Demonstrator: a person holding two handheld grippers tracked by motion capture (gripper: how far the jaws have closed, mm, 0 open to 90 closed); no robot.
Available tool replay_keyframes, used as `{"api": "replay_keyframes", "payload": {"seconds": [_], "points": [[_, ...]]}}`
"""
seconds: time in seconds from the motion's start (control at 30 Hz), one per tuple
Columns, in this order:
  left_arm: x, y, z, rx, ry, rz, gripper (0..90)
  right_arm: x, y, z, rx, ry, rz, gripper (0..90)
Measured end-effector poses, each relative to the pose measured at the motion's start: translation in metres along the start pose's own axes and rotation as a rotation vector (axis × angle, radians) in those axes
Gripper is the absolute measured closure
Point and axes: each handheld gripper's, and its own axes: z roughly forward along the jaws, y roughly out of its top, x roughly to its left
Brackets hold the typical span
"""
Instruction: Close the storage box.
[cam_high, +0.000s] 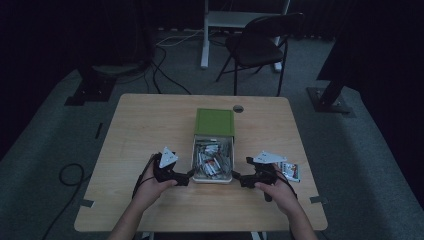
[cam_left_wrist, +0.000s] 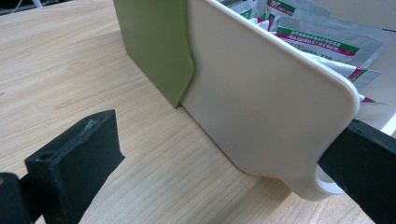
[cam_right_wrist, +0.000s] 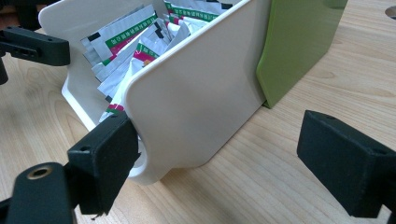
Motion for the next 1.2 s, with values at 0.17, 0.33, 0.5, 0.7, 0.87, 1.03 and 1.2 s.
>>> {"api": "replay_keyframes", "payload": {"seconds": [0.17, 0.33, 0.5, 0.7, 0.87, 1.03, 1.2], "points": [[0.0008, 0.0015, 0.0015, -0.001, 0.009, 0.005, 1.1, -0.0007, 0.0004, 0.0011, -0.001, -0.007, 0.004, 12.5], [0.0022, 0.0024, 0.0027, -0.001, 0.011, 0.002, 1.1, -0.0008, 0.0022, 0.0019, 0.0, -0.019, -0.001, 12.5], [0.0037, 0.0037, 0.0035, 0.0, 0.02, 0.008, 1.0, -0.0007, 0.0028, 0.0032, -0.001, -0.023, -0.005, 12.5], [0.0049, 0.0053, 0.0043, 0.005, 0.022, 0.012, 1.1, -0.0009, 0.0038, 0.0043, -0.001, -0.025, -0.004, 12.5], [0.0054, 0.006, 0.0052, 0.005, 0.021, 0.011, 1.1, -0.0017, 0.0044, 0.0047, -0.001, -0.027, -0.001, 12.5], [0.0056, 0.0075, 0.0063, 0.009, 0.022, 0.015, 1.1, -0.0027, 0.0053, 0.0053, -0.003, -0.036, -0.001, 12.5], [0.005, 0.0083, 0.0068, 0.008, 0.033, 0.022, 1.1, -0.0039, 0.0054, 0.0059, -0.002, -0.035, 0.002, 12.5]]}}
